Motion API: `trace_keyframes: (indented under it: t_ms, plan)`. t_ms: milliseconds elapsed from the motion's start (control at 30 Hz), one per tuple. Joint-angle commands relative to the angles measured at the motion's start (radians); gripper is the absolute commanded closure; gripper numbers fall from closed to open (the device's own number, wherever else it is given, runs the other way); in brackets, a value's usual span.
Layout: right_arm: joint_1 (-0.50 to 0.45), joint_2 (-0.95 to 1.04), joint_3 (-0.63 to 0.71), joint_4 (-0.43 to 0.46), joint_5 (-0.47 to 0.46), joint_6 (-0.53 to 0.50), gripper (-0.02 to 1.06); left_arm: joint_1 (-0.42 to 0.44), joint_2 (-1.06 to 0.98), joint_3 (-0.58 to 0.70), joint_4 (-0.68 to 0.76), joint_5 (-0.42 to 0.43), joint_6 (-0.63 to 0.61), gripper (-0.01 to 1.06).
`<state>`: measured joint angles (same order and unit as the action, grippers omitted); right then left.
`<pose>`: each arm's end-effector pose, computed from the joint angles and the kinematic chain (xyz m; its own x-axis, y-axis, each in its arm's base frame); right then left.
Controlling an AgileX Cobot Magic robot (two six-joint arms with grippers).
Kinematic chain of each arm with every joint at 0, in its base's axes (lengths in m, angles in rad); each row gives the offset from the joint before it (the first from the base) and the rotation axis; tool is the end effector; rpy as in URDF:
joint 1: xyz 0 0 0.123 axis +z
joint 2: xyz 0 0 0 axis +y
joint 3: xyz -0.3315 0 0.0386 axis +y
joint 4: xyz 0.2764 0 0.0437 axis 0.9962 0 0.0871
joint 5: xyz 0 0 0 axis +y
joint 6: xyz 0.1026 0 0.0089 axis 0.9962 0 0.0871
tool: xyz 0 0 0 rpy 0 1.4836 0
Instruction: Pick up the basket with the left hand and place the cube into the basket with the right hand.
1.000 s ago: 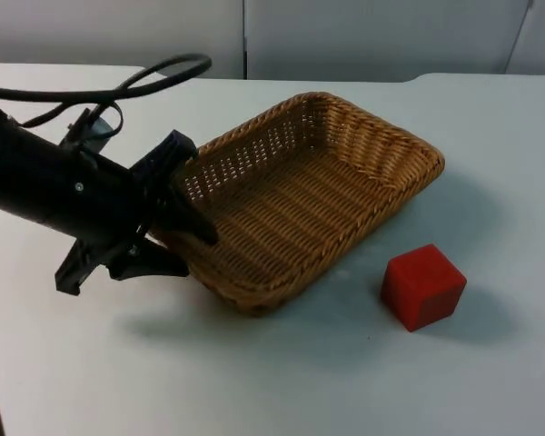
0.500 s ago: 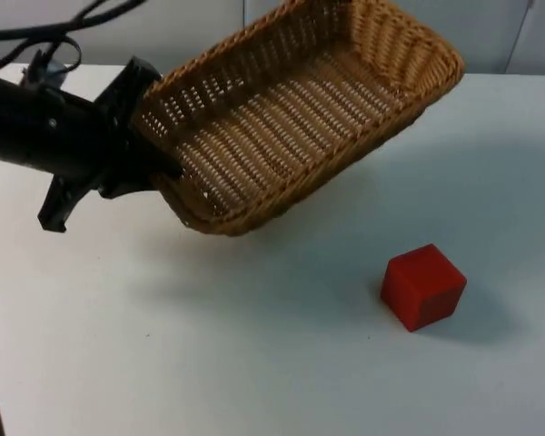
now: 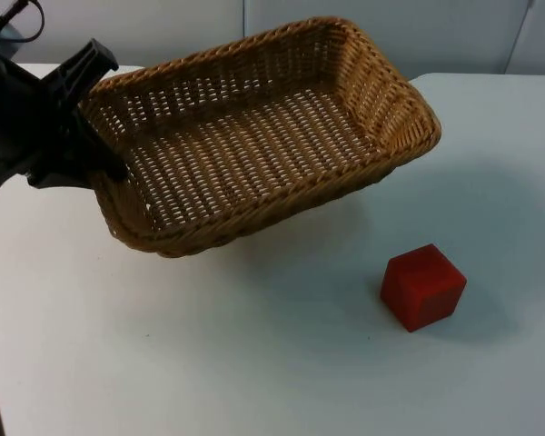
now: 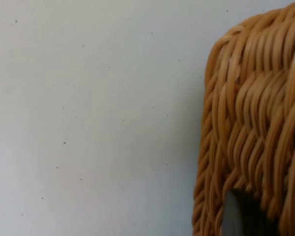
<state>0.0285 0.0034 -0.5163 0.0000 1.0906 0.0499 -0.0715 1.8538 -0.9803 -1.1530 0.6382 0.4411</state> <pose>-0.0212 -0.0006 0.2879 -0.4717 0.0365 -0.8810 -0.0050 0.9990 0.0440 0.3764 -0.0832 0.1706 -0.8982 -0.4275 -0.1026 -0.2574 0.7005 -0.6656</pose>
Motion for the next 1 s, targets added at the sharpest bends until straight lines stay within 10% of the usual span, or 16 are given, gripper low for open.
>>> trace_keyframes:
  t_ms: [0,967]
  plan:
    - [0.003,-0.003,0.007,0.0,-0.012,-0.006,1.05,-0.001,-0.019,-0.006,-0.012,0.026,-0.018,1.05]
    - [0.003,-0.003,0.007,0.0,-0.012,-0.006,1.05,-0.001,-0.019,-0.006,-0.013,0.03,-0.004,1.05]
